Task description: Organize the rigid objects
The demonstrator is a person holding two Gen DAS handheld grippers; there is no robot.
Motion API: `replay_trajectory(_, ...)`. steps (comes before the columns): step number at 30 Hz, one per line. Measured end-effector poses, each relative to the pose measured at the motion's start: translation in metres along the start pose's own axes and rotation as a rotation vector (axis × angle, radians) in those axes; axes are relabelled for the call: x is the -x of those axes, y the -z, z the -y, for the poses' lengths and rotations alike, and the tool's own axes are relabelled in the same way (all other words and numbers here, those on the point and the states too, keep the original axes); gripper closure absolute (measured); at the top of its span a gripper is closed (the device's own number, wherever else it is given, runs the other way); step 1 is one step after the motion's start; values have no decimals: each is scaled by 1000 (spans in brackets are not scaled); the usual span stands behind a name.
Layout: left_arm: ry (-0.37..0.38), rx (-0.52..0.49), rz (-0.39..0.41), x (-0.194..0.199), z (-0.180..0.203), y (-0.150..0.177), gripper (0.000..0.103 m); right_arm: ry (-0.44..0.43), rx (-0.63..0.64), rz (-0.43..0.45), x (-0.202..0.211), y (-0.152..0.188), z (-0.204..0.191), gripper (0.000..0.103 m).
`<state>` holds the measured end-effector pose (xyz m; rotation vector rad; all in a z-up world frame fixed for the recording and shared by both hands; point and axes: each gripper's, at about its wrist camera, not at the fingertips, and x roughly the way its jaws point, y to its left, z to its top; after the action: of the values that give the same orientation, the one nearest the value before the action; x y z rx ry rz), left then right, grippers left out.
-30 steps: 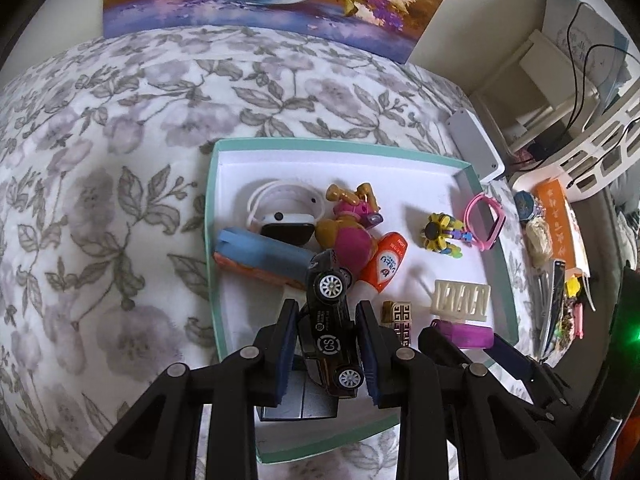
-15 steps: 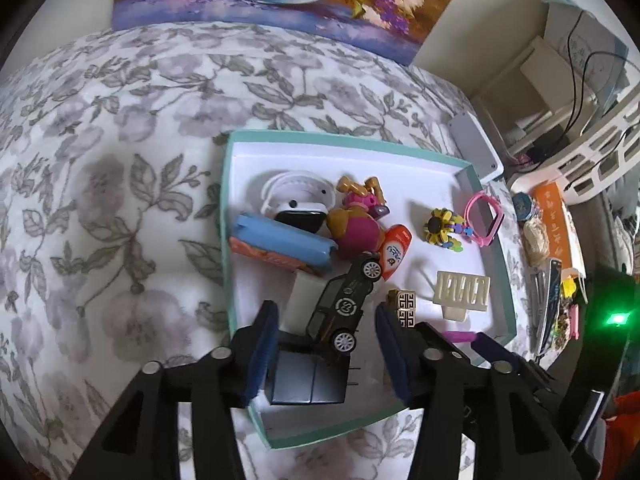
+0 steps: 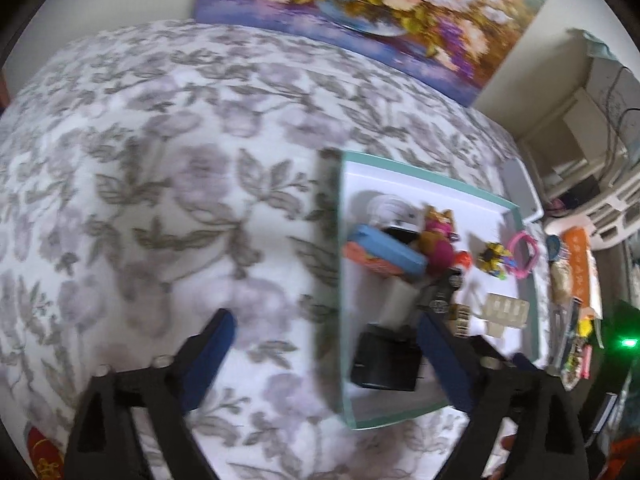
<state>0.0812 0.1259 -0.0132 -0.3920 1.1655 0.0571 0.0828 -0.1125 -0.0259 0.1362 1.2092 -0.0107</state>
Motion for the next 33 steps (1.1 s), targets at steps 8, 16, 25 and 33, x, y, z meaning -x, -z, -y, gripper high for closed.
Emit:
replay_trajectory(8, -144, -61, 65, 14, -18, 9, 0, 20, 68, 26, 10, 8, -18, 11)
replay_trajectory(16, -186, -104, 71, 24, -26, 16, 0, 13, 100, 50, 20, 16, -33, 11)
replay_trajectory(25, -263, -114, 75, 29, -31, 24, 0, 8, 104, 97, 32, 24, -42, 11)
replay_trajectory(33, -331, -117, 52, 30, -36, 31, 0, 29, 134, 130, 40, 31, -51, 11)
